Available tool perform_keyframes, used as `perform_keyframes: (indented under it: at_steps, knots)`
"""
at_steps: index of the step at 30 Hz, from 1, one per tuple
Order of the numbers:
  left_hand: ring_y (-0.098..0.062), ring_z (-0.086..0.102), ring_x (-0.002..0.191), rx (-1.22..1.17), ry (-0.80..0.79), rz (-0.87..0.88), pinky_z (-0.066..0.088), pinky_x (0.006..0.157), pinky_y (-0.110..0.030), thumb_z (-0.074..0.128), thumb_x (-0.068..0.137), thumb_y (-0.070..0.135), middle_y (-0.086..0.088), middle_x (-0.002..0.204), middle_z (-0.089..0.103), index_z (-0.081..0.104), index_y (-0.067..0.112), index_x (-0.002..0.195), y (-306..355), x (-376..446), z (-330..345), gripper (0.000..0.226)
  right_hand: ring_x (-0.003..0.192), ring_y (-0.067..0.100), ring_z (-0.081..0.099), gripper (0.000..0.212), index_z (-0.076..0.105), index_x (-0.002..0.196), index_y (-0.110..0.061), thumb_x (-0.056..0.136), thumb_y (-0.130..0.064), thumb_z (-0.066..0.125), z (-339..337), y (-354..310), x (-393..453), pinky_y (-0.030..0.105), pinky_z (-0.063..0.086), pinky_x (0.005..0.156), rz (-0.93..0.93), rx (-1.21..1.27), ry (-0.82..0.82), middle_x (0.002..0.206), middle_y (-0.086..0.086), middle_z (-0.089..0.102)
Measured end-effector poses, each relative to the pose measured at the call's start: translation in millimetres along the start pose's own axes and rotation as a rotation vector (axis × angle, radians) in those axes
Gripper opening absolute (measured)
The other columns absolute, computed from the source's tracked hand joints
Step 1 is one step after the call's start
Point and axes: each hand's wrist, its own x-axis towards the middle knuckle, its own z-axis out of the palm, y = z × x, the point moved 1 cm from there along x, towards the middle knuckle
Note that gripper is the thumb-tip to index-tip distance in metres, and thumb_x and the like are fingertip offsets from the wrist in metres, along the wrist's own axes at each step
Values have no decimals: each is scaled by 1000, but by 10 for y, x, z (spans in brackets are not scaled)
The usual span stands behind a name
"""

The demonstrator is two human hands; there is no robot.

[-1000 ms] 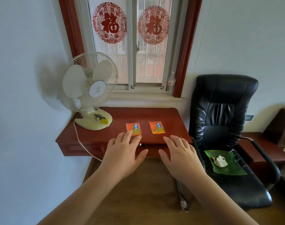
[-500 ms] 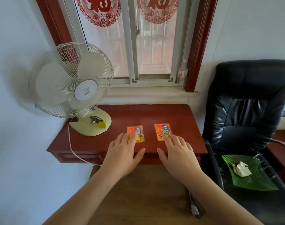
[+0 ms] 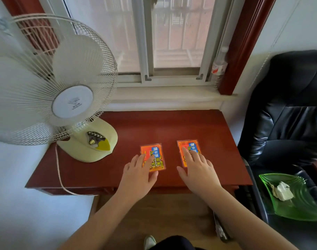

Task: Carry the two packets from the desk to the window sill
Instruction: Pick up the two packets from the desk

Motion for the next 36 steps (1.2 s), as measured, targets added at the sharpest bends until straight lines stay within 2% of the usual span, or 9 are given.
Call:
perform_keyframes:
  at_steps: [7,10,13,16,21,23,26,30,36]
  knots:
    - [-28,40,137,-33,-62,-57,41,105,-45,46,94,49,-9,148,44,13,25,154,-95,584,385,72,140,30,39,64,20,153,-26,97,-51,38,397,296,499,46,38,110,48,-7,-146,156,6,38]
    - [-29,39,137,-70,-129,-166,41,105,-47,50,93,49,-8,147,44,11,25,154,-101,850,573,76,139,31,39,63,23,152,-26,96,-51,40,597,483,729,46,37,110,41,10,-240,156,6,37]
    - [-28,42,133,-250,-221,-311,45,104,-50,58,92,46,-8,146,45,15,25,153,-79,1057,712,77,140,31,38,70,24,152,-26,92,-54,46,749,638,946,48,37,110,68,85,-337,156,7,35]
    - [-30,46,129,-380,-270,-461,45,105,-52,64,89,43,-9,142,48,24,23,150,-102,1170,821,76,140,30,37,83,22,153,-22,86,-60,54,844,810,1176,46,38,108,157,108,-333,156,7,34]
    - [-36,55,121,-436,-207,-805,48,101,-51,73,82,41,-16,132,53,34,18,146,-236,1260,975,78,135,31,42,94,22,151,-20,78,-64,64,1034,1110,1542,45,38,106,346,173,-294,147,11,42]
    - [-37,53,125,-445,-181,-900,47,101,-50,75,79,43,-17,137,51,34,13,146,-254,1316,1034,84,133,32,42,101,24,150,-18,74,-67,67,1128,1191,1633,46,37,105,487,213,-312,145,13,43]
    - [-36,52,124,-439,-152,-1025,47,98,-50,79,74,47,-17,135,52,42,9,138,-248,1405,1098,83,136,33,36,113,20,150,-13,67,-70,71,1267,1223,1736,45,33,108,696,265,-346,147,16,37]
    - [-34,51,124,-355,-178,-1124,47,96,-49,83,66,55,-16,133,53,45,6,130,-208,1479,1142,89,133,31,37,116,20,147,-14,61,-67,78,1377,1166,1843,43,32,107,779,235,-348,144,14,38]
    - [-32,49,128,-309,-271,-1217,45,99,-47,86,59,58,-15,137,52,44,6,132,-242,1597,1152,99,130,29,42,106,31,132,-8,59,-66,80,1409,1197,1953,42,34,106,798,210,-413,138,13,45]
